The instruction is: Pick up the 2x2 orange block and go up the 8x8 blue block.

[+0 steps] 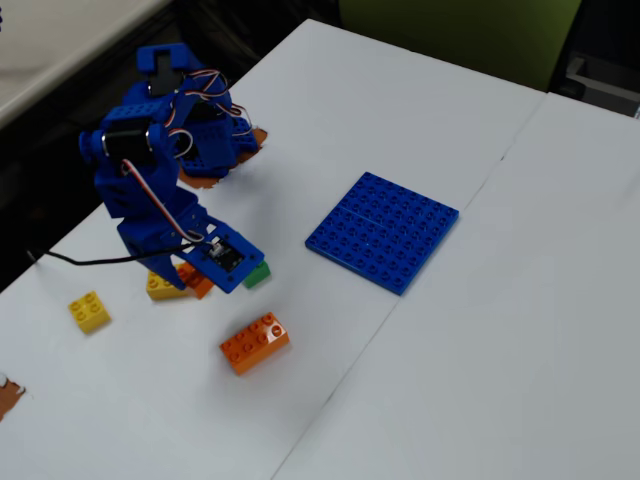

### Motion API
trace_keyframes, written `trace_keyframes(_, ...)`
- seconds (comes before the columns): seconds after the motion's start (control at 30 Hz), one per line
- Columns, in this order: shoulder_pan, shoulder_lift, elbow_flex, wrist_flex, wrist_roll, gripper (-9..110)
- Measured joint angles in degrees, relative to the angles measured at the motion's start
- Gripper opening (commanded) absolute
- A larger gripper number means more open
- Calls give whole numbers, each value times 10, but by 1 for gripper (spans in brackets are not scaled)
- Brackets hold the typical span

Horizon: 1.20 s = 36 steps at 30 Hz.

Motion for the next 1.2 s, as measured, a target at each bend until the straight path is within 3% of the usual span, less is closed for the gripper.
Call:
trace_keyframes(0.6, -243, 120, 69, 3, 302, 0)
trace_keyframes(1.2, -403, 134, 73, 3, 436, 0)
